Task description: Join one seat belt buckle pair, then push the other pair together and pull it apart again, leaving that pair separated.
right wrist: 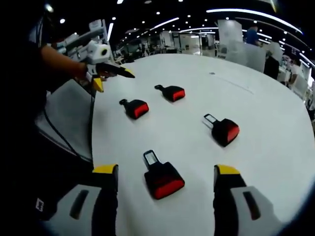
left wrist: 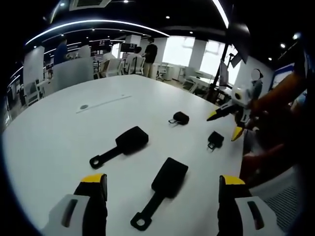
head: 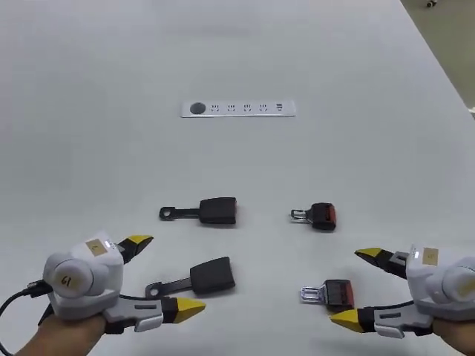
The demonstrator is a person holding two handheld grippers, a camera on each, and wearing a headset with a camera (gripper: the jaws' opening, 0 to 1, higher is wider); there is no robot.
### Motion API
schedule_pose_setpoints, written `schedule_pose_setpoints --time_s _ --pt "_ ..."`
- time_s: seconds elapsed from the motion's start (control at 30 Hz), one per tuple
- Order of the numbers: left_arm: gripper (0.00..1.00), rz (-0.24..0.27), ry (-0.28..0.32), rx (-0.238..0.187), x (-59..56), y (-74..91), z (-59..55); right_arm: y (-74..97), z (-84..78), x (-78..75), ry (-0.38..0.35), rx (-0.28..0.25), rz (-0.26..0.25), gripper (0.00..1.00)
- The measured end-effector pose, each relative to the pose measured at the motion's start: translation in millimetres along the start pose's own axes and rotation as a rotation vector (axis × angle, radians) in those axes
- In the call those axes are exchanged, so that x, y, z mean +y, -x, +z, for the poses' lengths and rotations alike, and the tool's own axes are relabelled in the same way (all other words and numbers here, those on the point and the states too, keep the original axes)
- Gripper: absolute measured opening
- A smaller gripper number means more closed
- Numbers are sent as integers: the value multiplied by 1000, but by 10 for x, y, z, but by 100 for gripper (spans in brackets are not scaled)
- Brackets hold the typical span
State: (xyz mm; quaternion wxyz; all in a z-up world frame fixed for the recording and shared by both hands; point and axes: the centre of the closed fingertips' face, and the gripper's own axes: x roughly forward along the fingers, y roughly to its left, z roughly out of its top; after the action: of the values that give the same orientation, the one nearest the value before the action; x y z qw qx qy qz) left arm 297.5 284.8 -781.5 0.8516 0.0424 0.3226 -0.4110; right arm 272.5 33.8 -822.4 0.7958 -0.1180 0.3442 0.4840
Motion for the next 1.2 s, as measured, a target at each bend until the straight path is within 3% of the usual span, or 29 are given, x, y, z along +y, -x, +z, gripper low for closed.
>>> schedule_pose_setpoints --time_s 0.17,0.33,0.77,1.2 --pt "94 -17 -3 13 -14 -91 -30 -9 -29 -7 -3 4 9 81" --pt "92 -50 -21 61 -55 -218 -140 -27 -95 -28 -14 16 24 81" --pt "88 -93 -35 125 -45 -435 -333 -132 -161 -31 -13 48 74 78" --pt "82 -144 -90 193 -111 -593 -500 -163 -265 37 42 95 119 68"
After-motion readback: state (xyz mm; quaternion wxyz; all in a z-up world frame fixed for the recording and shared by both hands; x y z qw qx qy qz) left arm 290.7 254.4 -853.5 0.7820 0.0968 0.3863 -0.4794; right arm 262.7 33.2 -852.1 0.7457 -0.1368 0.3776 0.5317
